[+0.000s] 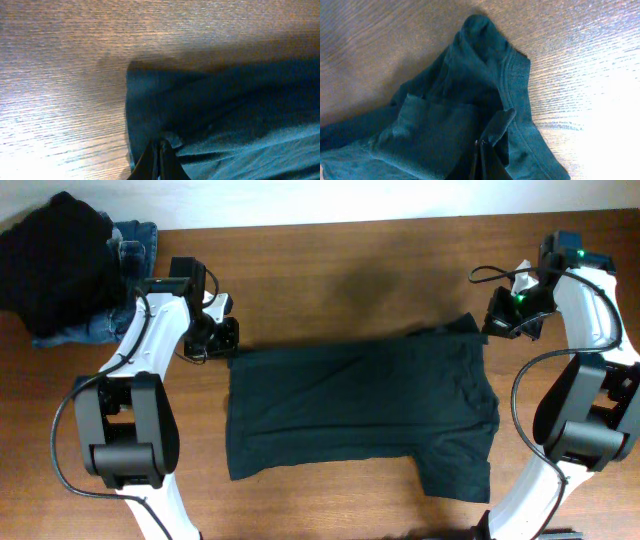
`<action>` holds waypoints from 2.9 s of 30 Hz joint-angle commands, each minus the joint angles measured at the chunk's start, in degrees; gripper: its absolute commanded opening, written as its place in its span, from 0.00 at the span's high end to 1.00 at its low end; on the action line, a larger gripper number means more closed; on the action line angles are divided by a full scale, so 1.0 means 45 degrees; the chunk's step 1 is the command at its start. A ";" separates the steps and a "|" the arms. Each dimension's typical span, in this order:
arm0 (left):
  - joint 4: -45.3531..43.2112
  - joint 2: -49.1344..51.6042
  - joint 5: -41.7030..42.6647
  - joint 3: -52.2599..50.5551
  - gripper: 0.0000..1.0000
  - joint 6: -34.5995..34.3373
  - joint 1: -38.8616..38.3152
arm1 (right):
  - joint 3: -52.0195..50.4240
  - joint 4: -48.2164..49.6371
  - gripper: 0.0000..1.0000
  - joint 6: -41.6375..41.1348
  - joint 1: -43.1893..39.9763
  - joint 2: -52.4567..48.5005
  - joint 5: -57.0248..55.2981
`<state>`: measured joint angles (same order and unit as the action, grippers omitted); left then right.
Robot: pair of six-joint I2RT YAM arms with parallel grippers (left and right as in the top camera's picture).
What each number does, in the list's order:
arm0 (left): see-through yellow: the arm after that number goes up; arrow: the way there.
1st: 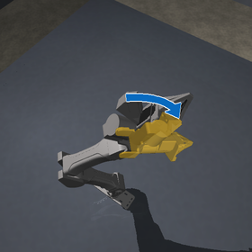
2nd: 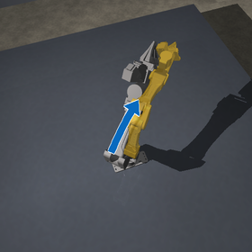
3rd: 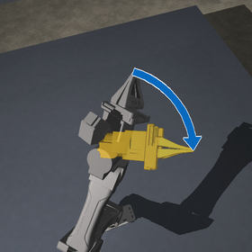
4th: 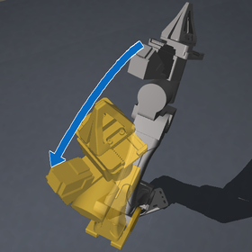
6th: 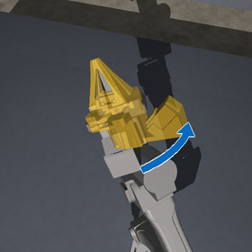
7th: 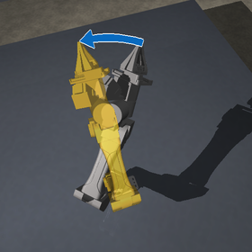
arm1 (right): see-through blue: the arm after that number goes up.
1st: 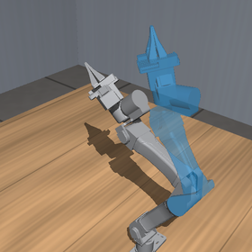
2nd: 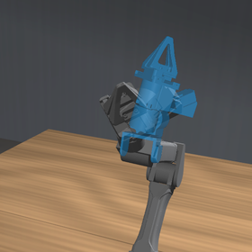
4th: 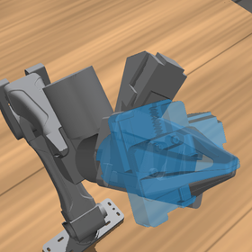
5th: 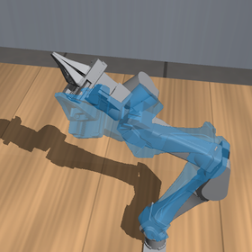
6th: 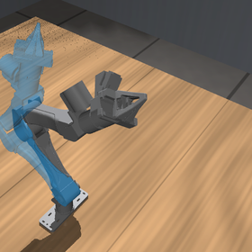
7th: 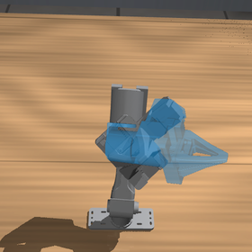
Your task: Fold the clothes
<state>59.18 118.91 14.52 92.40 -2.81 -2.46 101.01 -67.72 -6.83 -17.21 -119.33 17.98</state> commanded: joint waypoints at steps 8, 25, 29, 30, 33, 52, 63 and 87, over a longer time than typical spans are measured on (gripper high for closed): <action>0.0058 -0.0500 -0.0107 0.0087 0.94 -0.0131 0.0034 | -0.0709 -0.0092 0.96 0.0146 -0.0015 0.0267 -0.0204; 0.0058 -0.0500 -0.0194 0.0087 0.89 -0.0131 0.0034 | -0.0811 -0.0500 0.96 0.0151 -0.0015 0.0267 -0.0777; 0.0058 -0.0500 -0.0189 0.0087 0.89 -0.0131 0.0034 | -0.0811 -0.0743 0.96 0.0146 -0.0010 0.0267 -0.0777; 0.0058 -0.0500 -0.0189 0.0087 0.89 -0.0131 0.0034 | -0.0811 -0.0777 0.96 0.0146 -0.0010 0.0267 -0.0777; 0.0058 -0.0500 -0.0194 0.0087 0.89 -0.0131 0.0034 | -0.0811 -0.0816 0.96 0.0146 -0.0010 0.0267 -0.0782; 0.0053 -0.0500 -0.0194 0.0087 0.88 -0.0126 0.0034 | -0.0831 -0.1486 0.89 0.0146 -0.0010 0.0219 -0.1253; 0.0053 -0.0500 -0.0194 0.0087 0.88 -0.0126 0.0034 | -0.0831 -0.1535 0.79 0.0146 -0.0010 0.0219 -0.1297; 0.0019 -0.0500 -0.0034 0.0087 0.55 0.1180 -0.0384 | -0.0831 0.0311 0.23 0.0087 0.1409 0.0219 -0.0044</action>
<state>59.18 118.91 13.89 92.40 -1.17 -2.96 97.58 -67.61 -6.20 -13.52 -119.31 16.05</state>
